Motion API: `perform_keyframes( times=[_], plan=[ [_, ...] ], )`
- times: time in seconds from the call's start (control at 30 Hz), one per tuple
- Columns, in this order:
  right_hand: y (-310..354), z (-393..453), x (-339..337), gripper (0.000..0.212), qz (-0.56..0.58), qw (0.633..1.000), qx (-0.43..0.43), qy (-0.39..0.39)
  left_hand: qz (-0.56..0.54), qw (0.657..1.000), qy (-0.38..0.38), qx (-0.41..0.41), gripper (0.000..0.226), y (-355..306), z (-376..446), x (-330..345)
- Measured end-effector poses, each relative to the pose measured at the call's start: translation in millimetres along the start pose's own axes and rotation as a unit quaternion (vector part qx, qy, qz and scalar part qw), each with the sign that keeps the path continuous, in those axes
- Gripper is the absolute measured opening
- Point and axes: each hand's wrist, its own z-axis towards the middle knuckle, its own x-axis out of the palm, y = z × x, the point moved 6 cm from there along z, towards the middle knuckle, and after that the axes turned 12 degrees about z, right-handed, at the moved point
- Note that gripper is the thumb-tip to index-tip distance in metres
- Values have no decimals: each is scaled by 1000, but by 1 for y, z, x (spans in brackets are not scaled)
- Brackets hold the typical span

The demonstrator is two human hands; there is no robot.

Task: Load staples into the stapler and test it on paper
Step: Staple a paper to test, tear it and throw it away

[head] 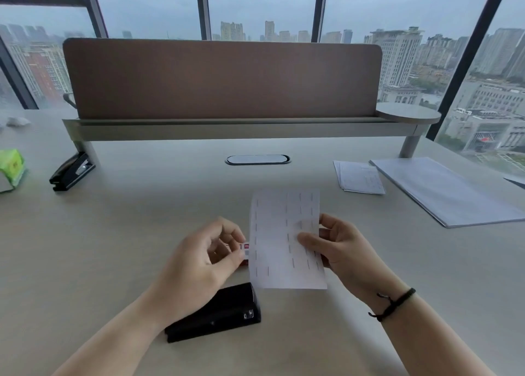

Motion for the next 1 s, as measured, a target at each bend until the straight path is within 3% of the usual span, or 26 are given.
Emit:
perform_keyframes(
  times=[0.07, 0.17, 0.33, 0.53, 0.63, 0.7, 0.83, 0.9, 1.0],
  plan=[
    [-2, 1, 1, 27, 19, 1000, 4, 6, 82, 994, -15, 77, 34, -8, -4, 1],
    [-4, 1, 2, 28, 44, 999, 11, 12, 150, 971, -24, 182, 44, -20, -9, 4],
    [-4, 1, 4, 33, 97, 995, 26, 20, 155, 964, -32, 213, 45, -23, -13, 2],
    [-4, -5, 15, 43, 110, 991, 51, 53, 124, 956, -71, 258, 7, -33, -19, 0],
    [-1, -8, 21, 37, 93, 993, 44, 63, 40, 975, -89, 202, 10, -30, -16, -5],
    [1, -9, 20, 42, 73, 996, 25, 48, -80, 989, -69, 107, 24, -21, -12, -9],
    [2, -10, 22, 72, 70, 994, 11, 79, -299, 952, -47, -50, 65, 2, -4, -9],
    [6, -14, 28, 79, 85, 989, 12, 124, -360, 927, -32, -95, 62, 6, -1, -6],
    [10, -20, 35, 74, 50, 982, 17, 179, -388, 910, -23, -143, 36, 7, -1, -4]
  ],
)
